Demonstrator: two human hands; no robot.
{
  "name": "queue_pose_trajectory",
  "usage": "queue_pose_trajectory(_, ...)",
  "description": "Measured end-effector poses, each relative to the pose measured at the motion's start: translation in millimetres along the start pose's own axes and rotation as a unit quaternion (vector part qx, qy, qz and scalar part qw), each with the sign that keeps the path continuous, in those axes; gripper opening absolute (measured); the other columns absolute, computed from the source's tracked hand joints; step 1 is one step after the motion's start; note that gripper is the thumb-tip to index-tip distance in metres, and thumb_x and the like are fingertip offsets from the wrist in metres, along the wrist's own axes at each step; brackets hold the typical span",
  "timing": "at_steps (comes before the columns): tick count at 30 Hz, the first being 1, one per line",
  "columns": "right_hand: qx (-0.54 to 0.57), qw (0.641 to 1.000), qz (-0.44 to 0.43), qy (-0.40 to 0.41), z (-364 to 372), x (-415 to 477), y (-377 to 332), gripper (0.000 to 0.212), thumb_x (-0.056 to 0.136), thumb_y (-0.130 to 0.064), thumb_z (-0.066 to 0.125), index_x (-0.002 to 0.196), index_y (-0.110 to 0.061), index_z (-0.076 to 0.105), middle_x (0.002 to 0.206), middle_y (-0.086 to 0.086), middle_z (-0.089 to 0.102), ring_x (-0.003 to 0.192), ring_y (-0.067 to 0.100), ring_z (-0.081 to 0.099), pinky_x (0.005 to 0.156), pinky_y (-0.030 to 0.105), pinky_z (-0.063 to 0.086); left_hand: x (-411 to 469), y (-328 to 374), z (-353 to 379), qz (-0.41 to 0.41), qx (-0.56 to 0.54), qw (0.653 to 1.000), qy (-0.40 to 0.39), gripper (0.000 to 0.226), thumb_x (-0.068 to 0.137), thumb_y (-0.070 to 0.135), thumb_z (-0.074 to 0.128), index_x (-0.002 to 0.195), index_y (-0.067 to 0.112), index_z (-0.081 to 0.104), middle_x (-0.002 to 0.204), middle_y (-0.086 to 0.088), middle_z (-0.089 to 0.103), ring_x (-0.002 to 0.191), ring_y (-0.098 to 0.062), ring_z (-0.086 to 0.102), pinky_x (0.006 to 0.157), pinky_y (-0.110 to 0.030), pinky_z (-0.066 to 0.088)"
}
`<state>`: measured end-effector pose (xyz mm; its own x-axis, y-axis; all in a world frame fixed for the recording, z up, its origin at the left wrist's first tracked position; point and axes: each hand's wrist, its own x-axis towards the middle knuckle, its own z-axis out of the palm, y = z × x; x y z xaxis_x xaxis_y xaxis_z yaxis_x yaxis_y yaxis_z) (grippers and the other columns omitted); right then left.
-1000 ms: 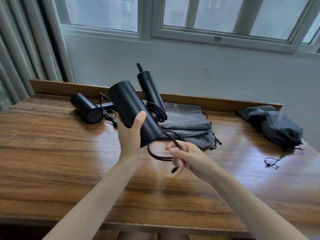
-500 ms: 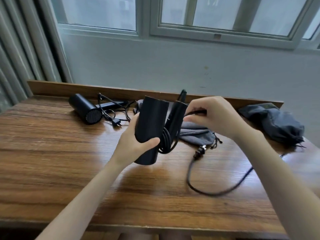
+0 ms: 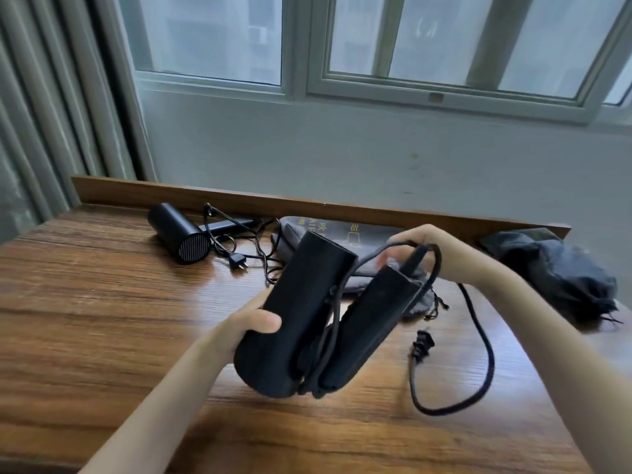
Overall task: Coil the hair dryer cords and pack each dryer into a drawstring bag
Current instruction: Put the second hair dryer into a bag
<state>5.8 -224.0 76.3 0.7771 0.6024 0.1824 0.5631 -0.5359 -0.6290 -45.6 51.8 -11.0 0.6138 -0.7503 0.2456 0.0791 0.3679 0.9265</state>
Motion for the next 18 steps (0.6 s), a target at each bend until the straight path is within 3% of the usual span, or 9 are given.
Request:
queue_pose_trajectory(2, -0.038, 0.999, 0.032, 0.018, 20.8, 3.3, 8.9, 0.034, 0.095, -0.015, 0.049, 0.077, -0.038, 0.068, 0.073, -0.017, 0.068, 0.074, -0.002, 0.062, 0.069, 0.012, 0.047, 6.3, -5.1, 2.8, 0.044, -0.096, 0.994, -0.015, 0.043, 0.081, 0.022, 0.060, 0.123, 0.012, 0.060, 0.118, -0.004, 0.066, 0.109, -0.018, 0.061, 0.095, -0.032, 0.048)
queue_pose_trajectory(3, -0.076, 0.996, 0.053, 0.018, 32.3, 4.5, 13.8, 0.031, 0.097, -0.018, 0.045, 0.081, -0.034, 0.066, 0.079, -0.013, 0.068, 0.080, 0.006, 0.063, 0.072, 0.014, 0.048, 9.8, -6.0, 4.0, 0.074, -0.118, 0.990, 0.000, 0.043, 0.083, 0.025, 0.059, 0.124, 0.010, 0.059, 0.120, -0.006, 0.065, 0.111, -0.019, 0.060, 0.096, -0.033, 0.047)
queue_pose_trajectory(4, -0.114, 0.991, 0.071, 0.004, 44.1, 4.5, 17.0, 0.027, 0.098, -0.024, 0.040, 0.087, -0.031, 0.064, 0.085, -0.009, 0.067, 0.082, 0.011, 0.062, 0.072, 0.015, 0.047, 13.3, -5.7, 5.6, 0.102, -0.126, 0.986, 0.037, 0.044, 0.082, 0.030, 0.059, 0.122, 0.012, 0.061, 0.119, -0.005, 0.065, 0.111, -0.019, 0.061, 0.095, -0.033, 0.048)
queue_pose_trajectory(7, -0.195, 0.976, 0.086, -0.040, 73.1, 1.4, 16.6, 0.032, 0.097, -0.043, 0.032, 0.104, -0.022, 0.056, 0.092, -0.009, 0.063, 0.075, 0.003, 0.056, 0.065, 0.018, 0.043, 24.9, -4.6, 7.2, 0.167, -0.108, 0.958, 0.207, 0.049, 0.064, 0.042, 0.073, 0.107, 0.020, 0.071, 0.107, 0.000, 0.071, 0.100, -0.016, 0.066, 0.080, -0.030, 0.054)
queue_pose_trajectory(9, -0.233, 0.970, 0.059, -0.044, 88.3, -3.7, 6.5, 0.029, 0.097, -0.044, 0.032, 0.104, -0.023, 0.050, 0.087, -0.007, 0.062, 0.074, 0.013, 0.059, 0.065, 0.030, 0.049, 32.0, -3.7, 6.3, 0.189, -0.110, 0.926, 0.306, 0.049, 0.057, 0.037, 0.077, 0.103, 0.020, 0.072, 0.103, -0.002, 0.072, 0.096, -0.017, 0.067, 0.075, -0.030, 0.055)
queue_pose_trajectory(11, -0.256, 0.966, 0.011, -0.036, 101.7, -9.8, -4.0, 0.026, 0.098, -0.041, 0.031, 0.104, -0.020, 0.046, 0.087, 0.000, 0.064, 0.075, 0.022, 0.060, 0.066, 0.038, 0.048, 37.5, -3.4, 4.2, 0.185, -0.098, 0.888, 0.408, 0.059, 0.059, 0.035, 0.072, 0.114, 0.017, 0.065, 0.109, -0.005, 0.069, 0.099, -0.020, 0.066, 0.075, -0.031, 0.054)
queue_pose_trajectory(13, -0.263, 0.964, -0.017, -0.017, 107.6, -15.0, -11.8, 0.026, 0.099, -0.038, 0.031, 0.103, -0.017, 0.046, 0.092, 0.003, 0.063, 0.080, 0.025, 0.059, 0.066, 0.036, 0.044, 39.2, -5.2, 3.0, 0.159, -0.086, 0.854, 0.488, 0.069, 0.060, 0.037, 0.073, 0.124, 0.019, 0.056, 0.116, -0.007, 0.066, 0.101, -0.022, 0.065, 0.074, -0.031, 0.053)
queue_pose_trajectory(16, -0.293, 0.956, -0.020, -0.010, 102.8, -22.2, -15.8, 0.027, 0.100, -0.037, 0.029, 0.105, -0.017, 0.047, 0.099, 0.001, 0.062, 0.087, 0.024, 0.060, 0.068, 0.037, 0.045, 36.4, -12.4, 1.3, 0.129, -0.032, 0.813, 0.567, 0.050, 0.070, 0.033, 0.074, 0.116, 0.031, 0.055, 0.111, 0.001, 0.066, 0.095, -0.017, 0.065, 0.069, -0.028, 0.051)
queue_pose_trajectory(18, -0.322, 0.946, -0.023, -0.014, 95.9, -26.1, -16.4, 0.025, 0.100, -0.037, 0.028, 0.105, -0.019, 0.045, 0.097, -0.002, 0.062, 0.086, 0.024, 0.060, 0.067, 0.037, 0.045, 32.4, -18.0, -0.1, 0.113, 0.051, 0.805, 0.580, 0.046, 0.073, 0.032, 0.073, 0.114, 0.034, 0.052, 0.107, 0.008, 0.064, 0.097, -0.013, 0.062, 0.070, -0.025, 0.047)
